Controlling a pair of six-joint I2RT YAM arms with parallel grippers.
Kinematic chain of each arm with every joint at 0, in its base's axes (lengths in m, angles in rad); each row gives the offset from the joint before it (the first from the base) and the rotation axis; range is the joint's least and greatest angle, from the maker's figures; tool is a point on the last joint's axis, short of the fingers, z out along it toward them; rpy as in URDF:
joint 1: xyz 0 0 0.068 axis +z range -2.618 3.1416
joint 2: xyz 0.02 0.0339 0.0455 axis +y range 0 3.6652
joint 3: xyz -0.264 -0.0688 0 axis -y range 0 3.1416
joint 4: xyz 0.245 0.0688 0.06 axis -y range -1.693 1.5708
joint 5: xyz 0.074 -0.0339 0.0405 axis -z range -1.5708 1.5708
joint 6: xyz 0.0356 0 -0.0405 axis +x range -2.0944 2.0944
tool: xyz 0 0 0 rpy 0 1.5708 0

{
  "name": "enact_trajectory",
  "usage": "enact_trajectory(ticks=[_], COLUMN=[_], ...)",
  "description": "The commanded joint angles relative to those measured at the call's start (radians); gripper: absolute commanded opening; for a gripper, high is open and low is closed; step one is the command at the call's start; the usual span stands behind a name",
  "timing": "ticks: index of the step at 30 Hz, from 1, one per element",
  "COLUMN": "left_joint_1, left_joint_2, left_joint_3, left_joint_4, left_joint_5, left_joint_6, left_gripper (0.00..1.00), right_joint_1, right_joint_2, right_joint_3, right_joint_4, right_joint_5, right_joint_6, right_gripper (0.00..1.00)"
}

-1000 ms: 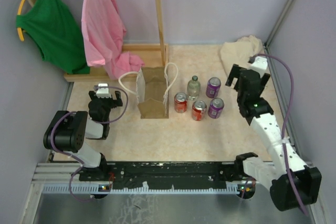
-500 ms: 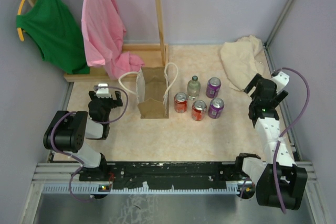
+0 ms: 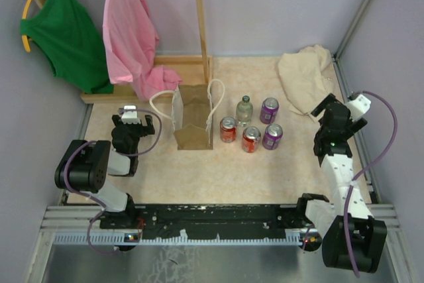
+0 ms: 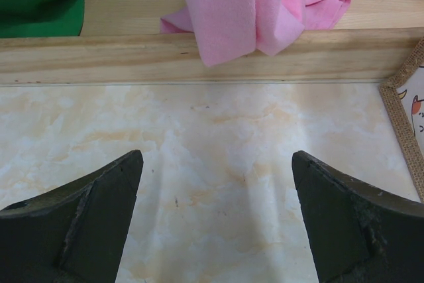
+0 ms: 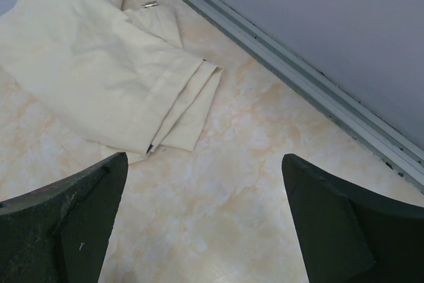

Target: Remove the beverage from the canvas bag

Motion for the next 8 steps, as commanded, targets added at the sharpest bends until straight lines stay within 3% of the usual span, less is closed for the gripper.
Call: enact_trajectory(ticks=[1, 8], left_joint_1=[-0.004, -0.004], left_joint_2=[0.011, 0.01], left_joint_3=[0.012, 0.012], left_joint_4=[0.029, 0.029], left_joint_5=[-0.006, -0.006], left_joint_6=[0.004, 0.004], left_gripper=[1.0, 1.0], right_joint_1=[0.0, 0.0], right_joint_2=[-0.025, -0.025], right_joint_3=[0.001, -0.001], right_joint_4=[0.058, 0.057], right_joint_5=[0.034, 0.04], right_joint_6=[0.022, 0.018], right_gripper=[0.99, 0.99])
